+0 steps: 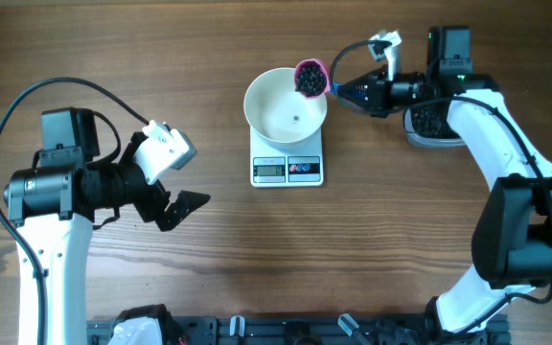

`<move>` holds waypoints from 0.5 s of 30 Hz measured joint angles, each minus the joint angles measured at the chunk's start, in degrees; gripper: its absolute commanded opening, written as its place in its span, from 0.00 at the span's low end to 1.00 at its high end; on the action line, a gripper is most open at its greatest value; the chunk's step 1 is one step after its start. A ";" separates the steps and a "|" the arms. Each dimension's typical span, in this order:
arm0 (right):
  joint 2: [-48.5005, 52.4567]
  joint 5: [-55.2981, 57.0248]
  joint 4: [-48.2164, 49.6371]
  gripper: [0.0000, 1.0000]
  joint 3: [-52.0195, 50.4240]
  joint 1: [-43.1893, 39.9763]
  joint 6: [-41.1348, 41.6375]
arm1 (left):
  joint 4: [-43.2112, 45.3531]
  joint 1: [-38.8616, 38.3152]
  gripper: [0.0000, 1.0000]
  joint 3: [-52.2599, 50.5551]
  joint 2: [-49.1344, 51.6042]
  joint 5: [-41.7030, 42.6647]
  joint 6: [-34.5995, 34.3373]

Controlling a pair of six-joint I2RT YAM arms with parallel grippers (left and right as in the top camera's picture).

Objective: Scoop item into bowl and weigh 150g on scale
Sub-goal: 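Carry the filled scoop left over the white bowl and tip it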

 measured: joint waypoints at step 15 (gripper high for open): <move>-3.74 13.77 -0.28 0.04 0.00 6.01 -4.90 | -0.02 0.00 1.00 0.00 0.02 0.00 0.00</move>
